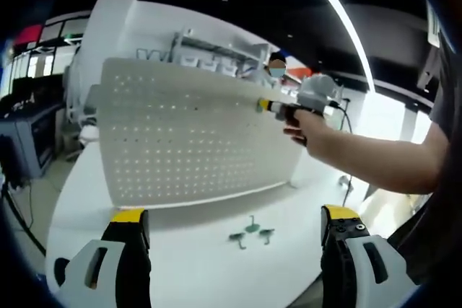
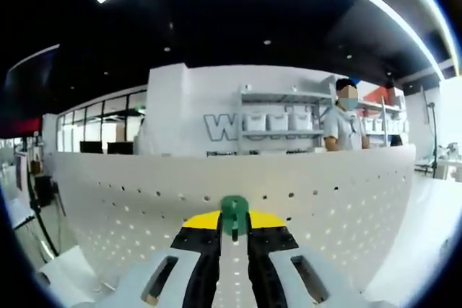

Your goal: Insert the hook assembly into the mounting plate slot until the hook locks in place.

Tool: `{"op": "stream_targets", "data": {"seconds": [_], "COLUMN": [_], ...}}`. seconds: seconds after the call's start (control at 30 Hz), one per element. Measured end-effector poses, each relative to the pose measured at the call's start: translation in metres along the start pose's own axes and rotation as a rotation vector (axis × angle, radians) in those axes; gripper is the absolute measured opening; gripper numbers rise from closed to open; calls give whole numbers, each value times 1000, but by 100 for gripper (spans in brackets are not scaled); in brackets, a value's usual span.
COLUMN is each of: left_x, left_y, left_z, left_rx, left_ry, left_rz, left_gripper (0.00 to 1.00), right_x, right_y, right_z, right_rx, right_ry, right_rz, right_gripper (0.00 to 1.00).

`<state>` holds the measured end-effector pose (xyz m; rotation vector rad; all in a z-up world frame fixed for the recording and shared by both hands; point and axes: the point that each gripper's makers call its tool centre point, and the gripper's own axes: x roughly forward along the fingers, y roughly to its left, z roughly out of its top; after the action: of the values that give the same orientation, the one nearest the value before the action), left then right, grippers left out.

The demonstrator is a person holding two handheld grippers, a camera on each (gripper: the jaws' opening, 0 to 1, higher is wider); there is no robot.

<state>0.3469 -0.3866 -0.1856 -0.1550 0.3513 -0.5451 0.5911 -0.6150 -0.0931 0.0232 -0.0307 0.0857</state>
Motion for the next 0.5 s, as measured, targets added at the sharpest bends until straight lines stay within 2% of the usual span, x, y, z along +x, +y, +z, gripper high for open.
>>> {"op": "stream_targets", "data": {"seconds": [0.07,0.23,0.4,0.5], "left_x": [0,0,-2,-3], "left_y": [-2,-7,-10,-14], "left_z": [2,8,6,5], "left_rx": [-6,14,19,19], "left_ry": [-3,-12,-9,-10], "left_rz": [-7,-13,-17,-22], "left_gripper": [100,100,100,100], "right_x": [-1,-5,-13,-17], "right_y": [1,-1,-5,-5], "right_z": [7,21,34,36], "right_rx": [47,32,28,14], "right_ry": [-25,-41,-61,-55], "right_rz": [11,15,28,45], "right_gripper": [16,19,18,17]}}
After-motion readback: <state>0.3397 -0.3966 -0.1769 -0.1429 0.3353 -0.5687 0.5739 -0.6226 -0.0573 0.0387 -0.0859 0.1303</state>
